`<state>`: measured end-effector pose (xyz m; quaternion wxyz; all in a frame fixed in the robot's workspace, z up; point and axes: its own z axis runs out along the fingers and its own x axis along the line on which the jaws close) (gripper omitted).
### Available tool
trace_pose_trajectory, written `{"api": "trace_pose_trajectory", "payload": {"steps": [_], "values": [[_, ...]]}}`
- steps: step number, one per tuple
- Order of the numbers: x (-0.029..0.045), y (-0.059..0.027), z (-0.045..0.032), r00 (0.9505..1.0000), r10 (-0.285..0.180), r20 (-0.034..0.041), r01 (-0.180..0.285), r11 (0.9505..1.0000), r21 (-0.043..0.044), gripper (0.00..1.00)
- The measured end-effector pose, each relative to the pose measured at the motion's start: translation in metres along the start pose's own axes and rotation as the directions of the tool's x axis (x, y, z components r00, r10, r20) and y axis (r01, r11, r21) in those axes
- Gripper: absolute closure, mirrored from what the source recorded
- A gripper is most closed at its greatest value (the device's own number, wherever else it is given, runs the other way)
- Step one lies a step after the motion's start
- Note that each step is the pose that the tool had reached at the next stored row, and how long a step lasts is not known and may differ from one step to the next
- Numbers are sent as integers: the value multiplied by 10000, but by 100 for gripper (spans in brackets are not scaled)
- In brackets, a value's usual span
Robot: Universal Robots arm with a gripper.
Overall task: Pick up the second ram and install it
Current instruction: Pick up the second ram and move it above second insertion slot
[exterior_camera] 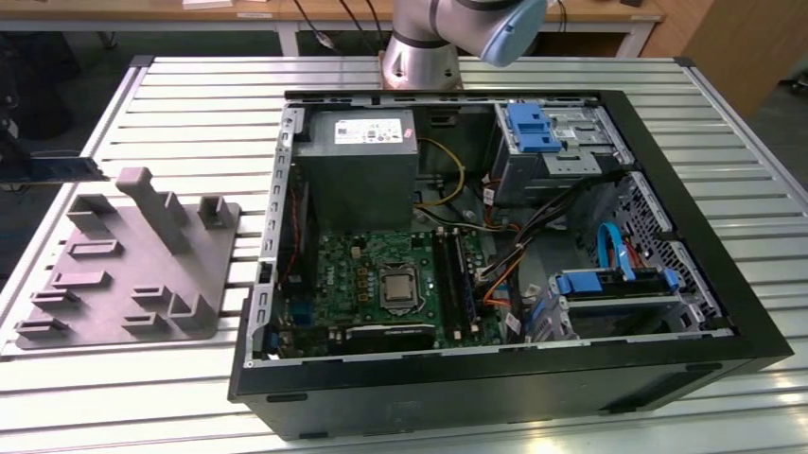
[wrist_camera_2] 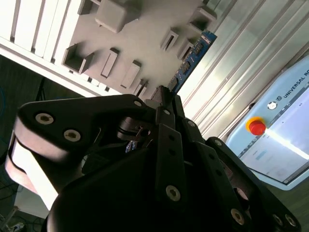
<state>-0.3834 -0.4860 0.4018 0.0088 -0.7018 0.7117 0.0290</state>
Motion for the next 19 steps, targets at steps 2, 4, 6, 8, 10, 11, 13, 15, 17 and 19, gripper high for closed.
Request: {"api": "trace_pose_trajectory", "payload": {"steps": [2,4,6,8,10,11,13,15,17,19], "values": [[-1,-48,0,10000,0,1,0,10000,1,86],[-1,-97,-2,10000,0,1,0,10000,1,86],[-2,-143,-3,10000,0,1,0,10000,1,86],[-3,-195,-5,10000,1,0,-1,10000,1,86],[-4,-242,-6,10000,0,1,0,10000,1,86],[-4,-266,-7,10000,1,1,-1,10000,1,86],[-5,-316,-8,10000,0,1,0,10000,1,86],[-6,-363,-10,10000,0,1,0,10000,1,86],[-7,-410,-10,10000,0,1,0,10000,2,86],[-8,-454,-12,10000,0,1,0,10000,1,86]]}}
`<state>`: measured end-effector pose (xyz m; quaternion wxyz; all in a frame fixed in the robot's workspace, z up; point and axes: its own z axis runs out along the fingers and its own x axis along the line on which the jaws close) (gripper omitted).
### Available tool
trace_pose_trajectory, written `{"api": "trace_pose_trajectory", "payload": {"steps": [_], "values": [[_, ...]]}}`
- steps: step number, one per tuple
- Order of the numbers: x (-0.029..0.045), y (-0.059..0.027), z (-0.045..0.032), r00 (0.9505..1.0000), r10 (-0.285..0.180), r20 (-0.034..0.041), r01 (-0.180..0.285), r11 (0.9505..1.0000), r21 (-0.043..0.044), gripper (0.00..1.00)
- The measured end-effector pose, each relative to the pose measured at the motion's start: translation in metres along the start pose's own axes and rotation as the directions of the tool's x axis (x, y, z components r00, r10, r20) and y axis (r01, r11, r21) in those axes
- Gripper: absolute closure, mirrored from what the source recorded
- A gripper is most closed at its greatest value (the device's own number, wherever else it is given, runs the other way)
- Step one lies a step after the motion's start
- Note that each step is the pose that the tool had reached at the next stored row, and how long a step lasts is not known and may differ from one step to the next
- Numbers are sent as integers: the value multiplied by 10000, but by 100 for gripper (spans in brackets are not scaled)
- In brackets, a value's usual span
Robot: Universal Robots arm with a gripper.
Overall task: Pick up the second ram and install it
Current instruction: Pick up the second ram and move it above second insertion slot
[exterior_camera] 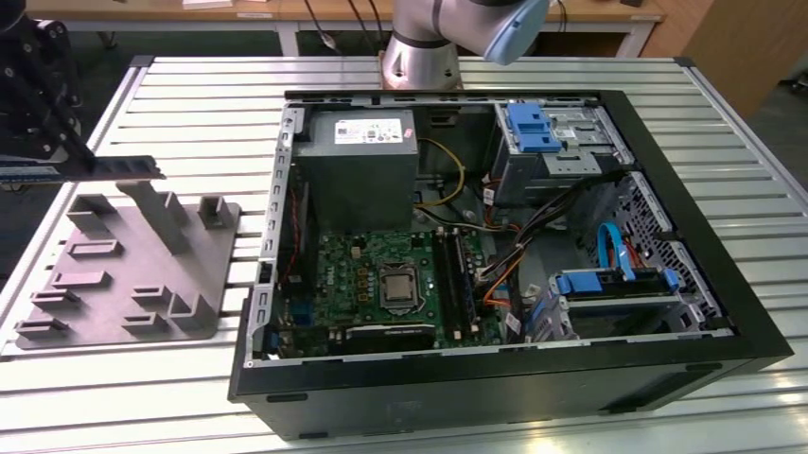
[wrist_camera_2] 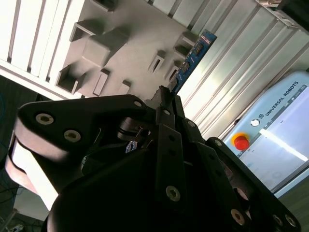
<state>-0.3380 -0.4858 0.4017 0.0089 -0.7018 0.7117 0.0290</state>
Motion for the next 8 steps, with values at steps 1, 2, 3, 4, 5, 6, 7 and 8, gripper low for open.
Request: {"api": "trace_pose_trajectory", "payload": {"steps": [1,2,3,4,5,6,7,8], "values": [[-1,-22,-1,10000,0,0,0,10000,0,86],[-1,-42,-1,10000,0,0,0,10000,0,86],[-1,-59,-2,10000,0,0,0,10000,0,86],[-2,-76,-3,10000,0,-1,0,10000,-1,86],[-2,-94,-3,10000,0,0,0,10000,0,86],[-2,-115,-4,10000,0,-1,0,10000,-1,86],[-2,-133,-4,10000,-1,0,1,10000,0,86],[-3,-152,-4,10000,0,0,0,10000,0,86]]}}
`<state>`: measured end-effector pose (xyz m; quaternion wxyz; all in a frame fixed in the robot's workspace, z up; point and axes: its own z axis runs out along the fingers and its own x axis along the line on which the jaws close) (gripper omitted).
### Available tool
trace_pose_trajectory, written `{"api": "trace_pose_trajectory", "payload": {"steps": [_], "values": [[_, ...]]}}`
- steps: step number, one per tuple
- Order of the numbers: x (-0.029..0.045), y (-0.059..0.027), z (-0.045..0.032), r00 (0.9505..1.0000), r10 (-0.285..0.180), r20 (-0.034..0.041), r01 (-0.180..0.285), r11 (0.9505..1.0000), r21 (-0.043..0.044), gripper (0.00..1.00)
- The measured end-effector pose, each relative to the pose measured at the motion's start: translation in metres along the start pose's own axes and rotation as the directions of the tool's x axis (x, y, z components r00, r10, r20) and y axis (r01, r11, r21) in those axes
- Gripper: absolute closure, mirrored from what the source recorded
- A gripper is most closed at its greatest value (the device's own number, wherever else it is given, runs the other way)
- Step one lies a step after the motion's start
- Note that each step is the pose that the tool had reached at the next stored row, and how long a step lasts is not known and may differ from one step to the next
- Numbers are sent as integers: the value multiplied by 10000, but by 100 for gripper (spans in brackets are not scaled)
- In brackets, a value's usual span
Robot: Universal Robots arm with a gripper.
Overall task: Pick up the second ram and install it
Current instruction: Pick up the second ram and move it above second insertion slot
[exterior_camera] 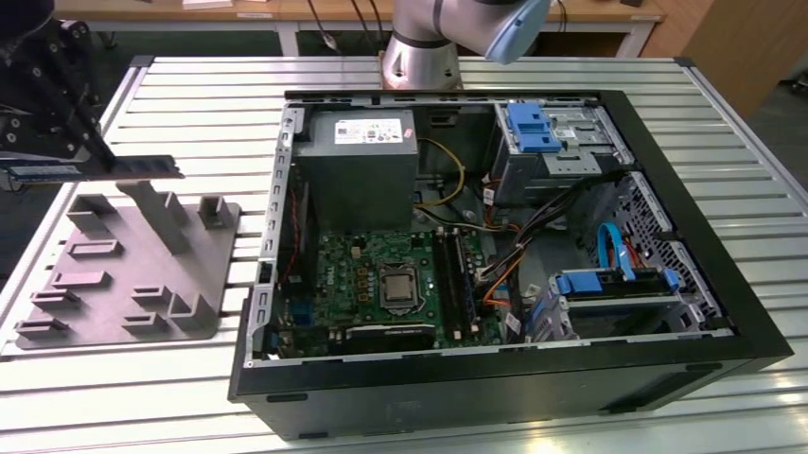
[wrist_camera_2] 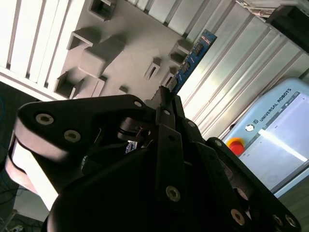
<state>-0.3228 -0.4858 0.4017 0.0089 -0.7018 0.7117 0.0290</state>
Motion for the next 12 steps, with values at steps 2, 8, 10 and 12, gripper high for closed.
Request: {"api": "trace_pose_trajectory", "payload": {"steps": [2,8,10,12], "values": [[-1,-37,-1,10000,0,0,0,10000,0,86],[-4,-134,-4,10000,0,0,0,10000,0,86],[-4,-163,-5,10000,0,-1,0,10000,0,86],[-5,-193,-5,10000,0,0,0,10000,0,86]]}}
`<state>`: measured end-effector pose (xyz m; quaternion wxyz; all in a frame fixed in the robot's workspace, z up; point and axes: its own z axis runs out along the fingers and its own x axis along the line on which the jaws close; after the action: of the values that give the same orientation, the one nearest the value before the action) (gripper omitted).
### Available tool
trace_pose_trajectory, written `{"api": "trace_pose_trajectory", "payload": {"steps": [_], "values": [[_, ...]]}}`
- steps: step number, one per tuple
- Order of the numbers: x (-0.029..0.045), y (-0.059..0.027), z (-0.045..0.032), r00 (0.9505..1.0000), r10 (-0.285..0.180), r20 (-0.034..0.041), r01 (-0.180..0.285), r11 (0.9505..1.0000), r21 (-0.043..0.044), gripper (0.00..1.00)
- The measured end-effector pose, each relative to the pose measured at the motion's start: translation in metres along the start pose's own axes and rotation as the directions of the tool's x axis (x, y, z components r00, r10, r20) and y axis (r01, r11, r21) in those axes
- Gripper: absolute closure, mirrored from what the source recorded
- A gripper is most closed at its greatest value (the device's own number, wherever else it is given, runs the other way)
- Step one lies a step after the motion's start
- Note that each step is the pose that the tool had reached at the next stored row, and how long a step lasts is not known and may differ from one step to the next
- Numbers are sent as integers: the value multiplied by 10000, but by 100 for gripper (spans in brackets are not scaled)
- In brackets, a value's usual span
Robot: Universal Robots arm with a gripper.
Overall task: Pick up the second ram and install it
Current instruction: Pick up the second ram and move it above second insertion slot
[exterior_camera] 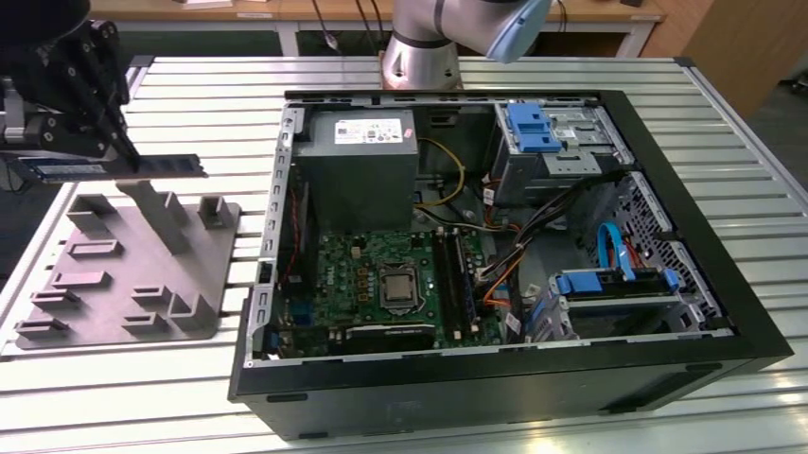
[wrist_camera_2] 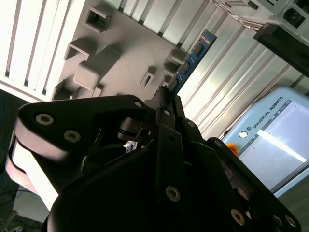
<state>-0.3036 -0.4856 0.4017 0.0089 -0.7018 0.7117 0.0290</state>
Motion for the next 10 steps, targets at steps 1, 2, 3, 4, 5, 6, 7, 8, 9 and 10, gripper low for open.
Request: {"api": "trace_pose_trajectory", "payload": {"steps": [1,2,3,4,5,6,7,8,9,10], "values": [[0,-15,-1,10000,0,0,0,10000,-1,86],[-1,-31,-1,10000,0,0,0,10000,-1,86],[-1,-46,-2,10000,0,0,0,10000,0,86],[-1,-62,-2,10000,0,0,0,10000,0,86],[-1,-77,-2,10000,0,0,0,10000,-1,86],[-2,-93,-3,10000,1,0,-1,10000,-1,86],[-2,-109,-4,10000,0,-1,0,10000,-1,86],[-2,-127,-4,10000,0,0,0,10000,-1,86],[-2,-144,-4,10000,0,0,0,10000,0,86],[-3,-162,-5,10000,0,0,0,10000,0,86]]}}
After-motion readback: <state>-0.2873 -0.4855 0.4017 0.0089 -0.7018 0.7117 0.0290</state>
